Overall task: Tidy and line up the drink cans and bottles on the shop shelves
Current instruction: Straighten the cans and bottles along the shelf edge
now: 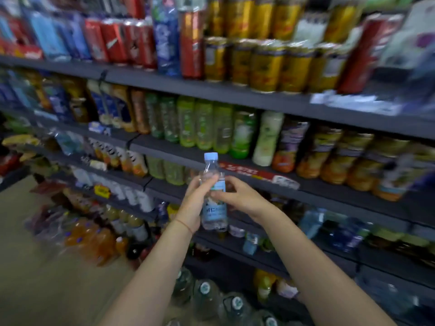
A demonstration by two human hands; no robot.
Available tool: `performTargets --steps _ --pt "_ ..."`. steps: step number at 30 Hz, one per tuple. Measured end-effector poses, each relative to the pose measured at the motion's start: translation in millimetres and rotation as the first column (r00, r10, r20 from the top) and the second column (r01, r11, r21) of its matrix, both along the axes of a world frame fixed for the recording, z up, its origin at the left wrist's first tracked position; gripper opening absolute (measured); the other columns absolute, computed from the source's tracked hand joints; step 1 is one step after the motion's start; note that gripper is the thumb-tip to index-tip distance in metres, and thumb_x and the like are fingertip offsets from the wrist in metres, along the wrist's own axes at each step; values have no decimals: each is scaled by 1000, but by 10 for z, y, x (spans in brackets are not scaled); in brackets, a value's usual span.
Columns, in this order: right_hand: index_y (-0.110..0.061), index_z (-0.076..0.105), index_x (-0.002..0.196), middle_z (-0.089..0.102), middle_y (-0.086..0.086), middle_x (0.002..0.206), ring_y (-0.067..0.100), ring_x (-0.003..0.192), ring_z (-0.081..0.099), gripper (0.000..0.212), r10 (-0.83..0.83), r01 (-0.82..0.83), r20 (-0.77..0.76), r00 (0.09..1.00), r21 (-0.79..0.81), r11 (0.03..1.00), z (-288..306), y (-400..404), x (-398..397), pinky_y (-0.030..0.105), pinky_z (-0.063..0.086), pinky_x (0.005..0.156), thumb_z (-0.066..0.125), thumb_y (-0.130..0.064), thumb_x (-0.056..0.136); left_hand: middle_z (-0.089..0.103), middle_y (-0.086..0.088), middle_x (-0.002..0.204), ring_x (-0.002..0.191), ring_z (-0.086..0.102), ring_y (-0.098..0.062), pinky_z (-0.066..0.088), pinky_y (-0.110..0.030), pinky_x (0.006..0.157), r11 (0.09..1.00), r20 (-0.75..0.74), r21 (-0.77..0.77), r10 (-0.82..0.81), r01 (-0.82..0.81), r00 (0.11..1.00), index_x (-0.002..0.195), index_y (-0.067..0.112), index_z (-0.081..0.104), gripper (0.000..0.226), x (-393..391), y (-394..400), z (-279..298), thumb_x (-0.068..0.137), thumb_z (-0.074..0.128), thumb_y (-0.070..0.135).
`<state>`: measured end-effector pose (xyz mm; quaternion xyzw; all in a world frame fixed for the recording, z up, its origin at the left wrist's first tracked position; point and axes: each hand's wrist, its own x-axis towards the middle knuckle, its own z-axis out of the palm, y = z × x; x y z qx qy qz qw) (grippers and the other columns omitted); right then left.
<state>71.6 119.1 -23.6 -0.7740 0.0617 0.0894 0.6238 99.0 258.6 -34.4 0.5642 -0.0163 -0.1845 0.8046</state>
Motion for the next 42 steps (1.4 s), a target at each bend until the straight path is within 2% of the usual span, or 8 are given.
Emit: performTargets --steps 4,12,18,24,31,34,38,42 --pt "-21 59 126 71 -1 115 13 104 69 62 -125 150 268 955 -76 986 562 -590 -519 43 56 93 85 -28 70 73 -8 103 99 69 -26 56 -41 83 999 277 19 -50 46 960 102 22 69 24 -463 -655 684 80 77 13" --pt "-26 57 127 66 -8 117 7 107 63 54 -353 528 689 632 -50 848 1591 -1679 -1158 31 55 89 78 -19 78 68 5 116 105 63 -4 50 -18 86 984 709 162 -166 70 685 122 20 61 38 -820 -1840 1717 86 74 16" --pt "-30 59 118 68 -12 109 -4 97 64 43 -412 690 788 458 -22 724 1991 -2474 -1391 17 54 78 80 -29 80 63 2 118 110 60 -6 49 -22 91 988 783 80 -145 132 605 120 30 61 22 -877 -2746 1901 99 57 26" --pt "-14 57 125 63 0 113 15 105 63 69 -465 823 804 370 -52 565 2134 -3214 -1392 39 56 87 71 -58 74 57 9 126 117 55 -2 46 -20 98 975 805 63 -174 211 567 132 28 52 33 -1007 -3558 1989 102 43 18" --pt "-11 54 123 55 3 112 17 97 51 63 -536 886 778 328 -56 459 2121 -3924 -1596 31 43 76 68 -51 77 54 3 133 121 53 -9 49 -35 102 949 817 240 -311 204 486 141 25 47 48 -1239 -4273 2019 95 50 11" --pt "-14 32 150 40 7 143 21 121 45 84 -560 893 724 403 -178 413 2174 -4204 -1758 31 43 86 66 -53 84 48 3 144 130 47 -15 44 -38 105 924 787 337 -381 179 486 148 25 38 54 -1448 -4534 2079 96 49 17" --pt "-10 31 150 33 10 142 17 99 46 80 -509 891 745 432 -263 371 2158 -4541 -2025 26 40 73 65 -50 89 42 1 150 129 45 -16 41 -32 98 909 772 405 -397 97 496 150 24 34 56 -1739 -4857 2154 96 49 17" --pt "-14 26 152 34 8 148 24 128 45 82 -455 881 764 457 -319 350 2075 -4905 -2401 33 45 90 69 -43 89 44 -2 147 119 53 -18 46 -33 94 899 761 436 -388 33 520 149 25 34 57 -2081 -5252 2177 95 49 12"
